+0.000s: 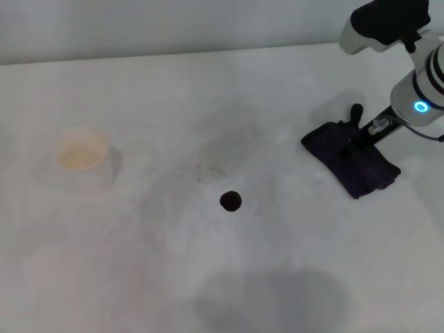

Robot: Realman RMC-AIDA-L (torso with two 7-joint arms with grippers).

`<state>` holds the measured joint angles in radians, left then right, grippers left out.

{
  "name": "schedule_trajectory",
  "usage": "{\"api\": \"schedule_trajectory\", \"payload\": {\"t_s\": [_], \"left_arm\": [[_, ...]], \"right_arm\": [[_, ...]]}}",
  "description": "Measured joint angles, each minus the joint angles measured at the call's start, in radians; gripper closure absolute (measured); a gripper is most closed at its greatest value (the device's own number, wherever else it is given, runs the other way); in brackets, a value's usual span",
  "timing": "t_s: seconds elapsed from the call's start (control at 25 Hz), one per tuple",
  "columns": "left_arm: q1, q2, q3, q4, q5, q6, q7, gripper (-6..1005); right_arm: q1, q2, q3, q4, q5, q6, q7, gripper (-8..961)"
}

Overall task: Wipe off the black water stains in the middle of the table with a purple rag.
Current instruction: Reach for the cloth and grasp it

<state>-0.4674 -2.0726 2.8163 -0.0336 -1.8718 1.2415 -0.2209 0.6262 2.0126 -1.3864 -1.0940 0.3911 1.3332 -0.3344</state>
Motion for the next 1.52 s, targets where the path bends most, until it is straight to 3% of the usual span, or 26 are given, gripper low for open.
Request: {"api": "schedule_trajectory", "payload": {"t_s": [0.88,1.32,1.52], "left_arm": [[-0.015,-0.003,0.010,0.014,0.007,-0.067,0.000,120],[-0.016,-0.003,0.012,0.014,0.010,-0.067,0.000,119],[-0.016,-0.003,0.012,0.014,0.010,-0.067,0.000,119]], "right_arm": [[0.052,0.002,-0.016,0.100,-0.002,-0.054,-0.026,421],[0.068,0.000,-0.028,0.136,-0.018,-0.063,-0.028,657],[0.069,0.000,-0.028,0.142,-0.024,-0.068,-0.028,692]]}}
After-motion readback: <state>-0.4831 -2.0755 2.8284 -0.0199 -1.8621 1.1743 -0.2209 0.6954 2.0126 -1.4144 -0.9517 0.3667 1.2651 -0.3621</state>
